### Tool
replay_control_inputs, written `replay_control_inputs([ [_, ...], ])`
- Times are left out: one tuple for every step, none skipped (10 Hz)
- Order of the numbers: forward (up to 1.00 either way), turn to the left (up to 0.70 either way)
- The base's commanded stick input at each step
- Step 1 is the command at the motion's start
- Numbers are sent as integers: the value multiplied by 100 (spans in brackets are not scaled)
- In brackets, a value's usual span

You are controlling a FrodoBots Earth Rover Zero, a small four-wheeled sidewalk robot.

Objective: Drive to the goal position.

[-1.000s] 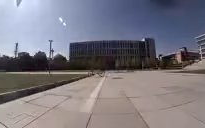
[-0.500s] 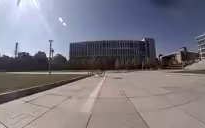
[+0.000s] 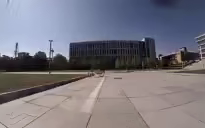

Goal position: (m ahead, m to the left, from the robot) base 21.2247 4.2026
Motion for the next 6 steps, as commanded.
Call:
replay_control_inputs([
  [6,0],
  [6,0],
  [6,0],
  [6,0],
  [6,0],
  [6,0],
])
